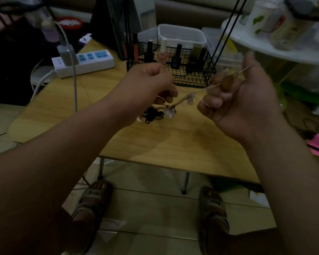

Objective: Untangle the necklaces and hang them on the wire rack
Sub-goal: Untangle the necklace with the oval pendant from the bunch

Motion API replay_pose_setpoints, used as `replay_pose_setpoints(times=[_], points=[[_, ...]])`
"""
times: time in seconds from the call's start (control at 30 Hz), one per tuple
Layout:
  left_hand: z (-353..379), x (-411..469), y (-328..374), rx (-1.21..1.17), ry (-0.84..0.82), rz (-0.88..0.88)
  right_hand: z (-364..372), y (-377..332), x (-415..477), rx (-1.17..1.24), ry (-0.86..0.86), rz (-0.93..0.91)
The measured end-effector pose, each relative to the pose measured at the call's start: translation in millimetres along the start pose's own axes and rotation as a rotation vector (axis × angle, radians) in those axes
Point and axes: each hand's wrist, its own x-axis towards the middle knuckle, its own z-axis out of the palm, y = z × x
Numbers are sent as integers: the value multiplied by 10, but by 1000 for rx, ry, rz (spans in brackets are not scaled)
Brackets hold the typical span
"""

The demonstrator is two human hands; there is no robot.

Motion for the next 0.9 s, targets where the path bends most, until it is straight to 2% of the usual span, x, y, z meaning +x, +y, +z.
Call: replay_pose_setpoints(times=[0.13, 0.33, 0.5, 0.63, 0.77, 0.9], points=[[-73, 27, 12, -87, 32, -19, -54, -71, 44, 296, -21, -102], [-111, 78, -76, -158, 39, -76, -113, -88, 111, 242, 45, -194], [-92, 60, -97, 41, -13, -40, -158, -136, 112, 103, -34, -226], [-2, -4, -121, 409, -119, 16, -165, -153, 70, -96, -202, -233], [36, 2, -145, 482, -101, 23, -223, -262, 104, 75, -293, -268], [-8, 37, -197, 411, -42, -11, -289, -300, 133, 246, -101, -360]])
